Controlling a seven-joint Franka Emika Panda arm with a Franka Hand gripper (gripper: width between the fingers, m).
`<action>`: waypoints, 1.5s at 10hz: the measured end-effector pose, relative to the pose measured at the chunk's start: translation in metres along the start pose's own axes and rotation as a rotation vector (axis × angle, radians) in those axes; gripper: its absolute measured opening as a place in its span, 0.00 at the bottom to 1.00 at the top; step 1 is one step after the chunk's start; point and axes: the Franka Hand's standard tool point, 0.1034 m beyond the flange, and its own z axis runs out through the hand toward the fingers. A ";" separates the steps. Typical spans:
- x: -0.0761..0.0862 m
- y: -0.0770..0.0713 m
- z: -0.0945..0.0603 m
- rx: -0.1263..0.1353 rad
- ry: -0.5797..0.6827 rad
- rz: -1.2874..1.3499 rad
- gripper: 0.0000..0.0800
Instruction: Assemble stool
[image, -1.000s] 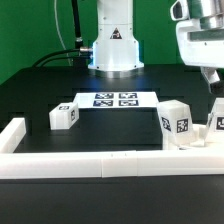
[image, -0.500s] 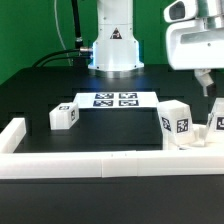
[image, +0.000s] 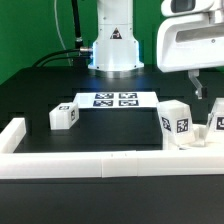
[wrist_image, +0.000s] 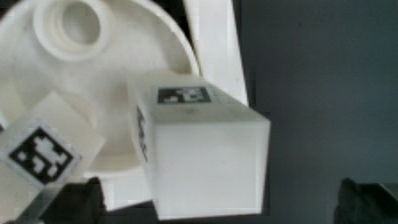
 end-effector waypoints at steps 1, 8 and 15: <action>0.000 0.002 0.000 -0.001 0.000 -0.054 0.81; 0.003 0.013 0.003 -0.096 -0.051 -0.850 0.81; 0.008 0.012 0.021 -0.179 -0.113 -1.383 0.81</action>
Offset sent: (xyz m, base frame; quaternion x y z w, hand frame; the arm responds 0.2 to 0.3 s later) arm 0.0064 0.0016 0.0002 -0.0042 -0.0322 -0.3582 0.9331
